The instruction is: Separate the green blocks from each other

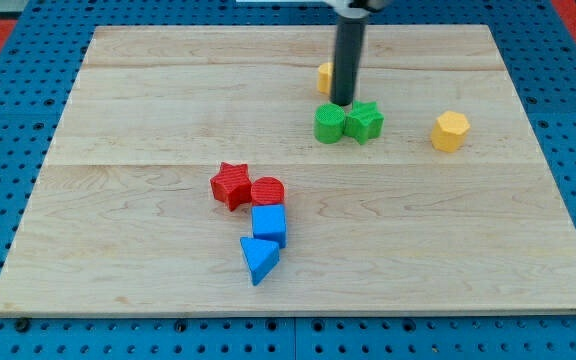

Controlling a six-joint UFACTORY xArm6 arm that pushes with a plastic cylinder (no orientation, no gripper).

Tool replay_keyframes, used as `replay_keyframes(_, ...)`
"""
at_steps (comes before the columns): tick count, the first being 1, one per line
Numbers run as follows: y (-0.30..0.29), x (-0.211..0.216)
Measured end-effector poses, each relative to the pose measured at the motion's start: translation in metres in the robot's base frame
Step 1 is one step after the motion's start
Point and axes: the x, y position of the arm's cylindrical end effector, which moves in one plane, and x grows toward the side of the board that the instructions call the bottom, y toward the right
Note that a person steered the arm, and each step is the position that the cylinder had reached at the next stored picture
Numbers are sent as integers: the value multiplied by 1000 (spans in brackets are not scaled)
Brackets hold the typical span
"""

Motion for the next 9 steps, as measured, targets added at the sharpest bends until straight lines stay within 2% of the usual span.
replay_keyframes(1,-22,19)
replay_keyframes(3,-28,31)
replay_keyframes(5,28,21)
replay_keyframes(6,41,37)
replay_keyframes(9,4,57)
